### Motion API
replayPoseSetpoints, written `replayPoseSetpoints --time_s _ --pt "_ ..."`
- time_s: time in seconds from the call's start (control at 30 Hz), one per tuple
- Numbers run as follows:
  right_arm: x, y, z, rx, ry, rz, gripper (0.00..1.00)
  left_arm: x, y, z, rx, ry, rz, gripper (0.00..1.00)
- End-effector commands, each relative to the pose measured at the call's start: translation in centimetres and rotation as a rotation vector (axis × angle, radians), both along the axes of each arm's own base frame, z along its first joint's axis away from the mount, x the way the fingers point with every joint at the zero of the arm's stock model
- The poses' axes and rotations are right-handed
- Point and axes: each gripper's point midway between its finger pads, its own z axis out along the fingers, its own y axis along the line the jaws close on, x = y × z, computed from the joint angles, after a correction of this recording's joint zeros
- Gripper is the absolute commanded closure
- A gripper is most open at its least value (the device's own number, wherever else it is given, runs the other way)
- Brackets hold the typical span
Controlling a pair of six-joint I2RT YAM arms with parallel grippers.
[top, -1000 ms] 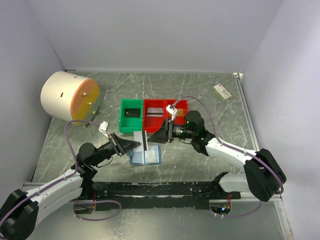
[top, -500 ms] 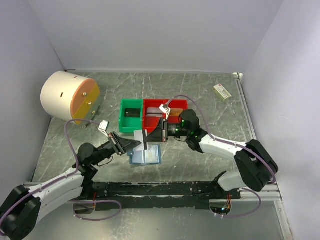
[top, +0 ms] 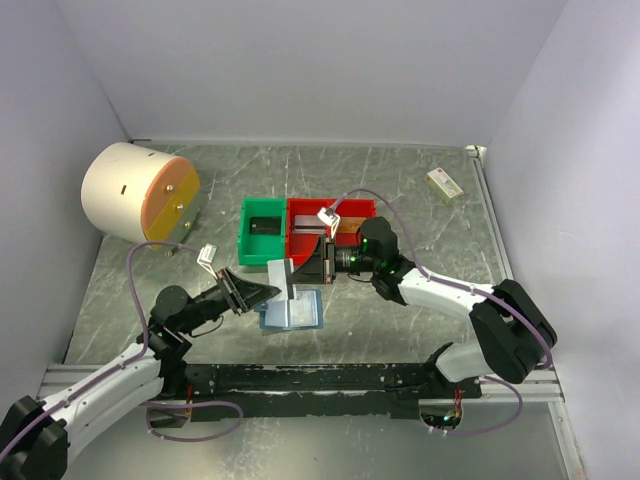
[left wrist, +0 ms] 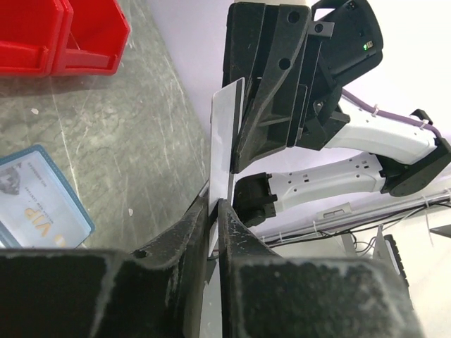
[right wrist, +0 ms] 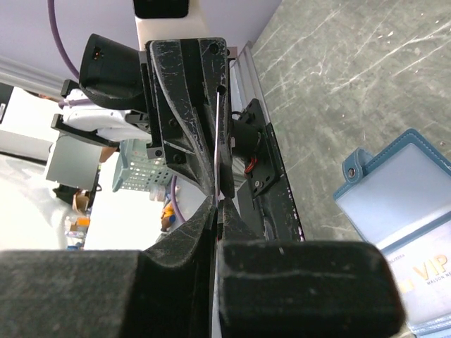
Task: Take the credit cards out of the card holder
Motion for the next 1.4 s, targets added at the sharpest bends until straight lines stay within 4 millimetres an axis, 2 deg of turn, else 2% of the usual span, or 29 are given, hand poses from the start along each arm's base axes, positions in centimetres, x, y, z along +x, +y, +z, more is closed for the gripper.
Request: replayPoseSetpoints --time_s 0.0,0.1,0.17,0.23,0.37,0.6,0.7,0.83,0.87,0.93,1.13,1.23,1.37 --pt "0.1 0.2 1.2 0.028 -0.033 0.007 1.0 0.5 0.3 0.1 0.031 -0.01 0.03 0.85" --pt "-0.1 0.2 1.7 0.048 -0.033 0.019 1.0 0.4 0.2 0.3 0.02 -0.018 0.022 0.93" --pt "-0.2 0.3 2.0 0.057 -0.032 0.028 0.97 0.3 0.1 0.5 0.009 -0.027 0.011 0.93" --pt "-0.3 0.3 2.1 0.063 -0.026 0.037 0.89 0.2 0.0 0.6 0.0 -0.032 0.001 0.93" --pt "-0.2 0.4 1.9 0.068 -0.017 0.037 0.84 0.1 -0.2 0.6 -0.018 -0.037 -0.011 0.93" --pt "-0.1 0.7 1.5 0.064 0.0 0.037 0.82 -0.1 -0.2 0.5 -0.024 -0.04 -0.016 0.93" --pt "0.0 0.7 1.6 0.075 -0.003 0.035 0.85 -0.2 -0.2 0.6 -0.024 -0.046 -0.022 0.93" --pt "0.0 0.8 1.9 0.085 -0.004 0.045 1.0 0.0 -0.2 0.4 -0.016 -0.038 -0.018 0.93" --pt "0.0 0.8 2.0 0.087 -0.006 0.046 1.0 0.0 -0.2 0.3 -0.013 -0.036 -0.015 0.93" --pt "0.2 0.8 1.8 0.073 -0.014 0.034 1.0 0.2 -0.2 0.1 -0.001 -0.028 -0.009 0.84" --pt "3.0 0.0 0.2 -0.085 -0.095 -0.131 1.0 1.4 0.1 -1.5 0.125 0.021 0.049 0.4" --pt "4.9 -1.0 -0.8 -0.182 -0.138 -0.24 1.0 2.2 0.8 -2.8 0.215 0.068 0.104 0.28" --pt "7.5 -2.7 -1.5 -0.294 -0.194 -0.383 1.0 3.0 2.1 -4.5 0.336 0.131 0.174 0.19"
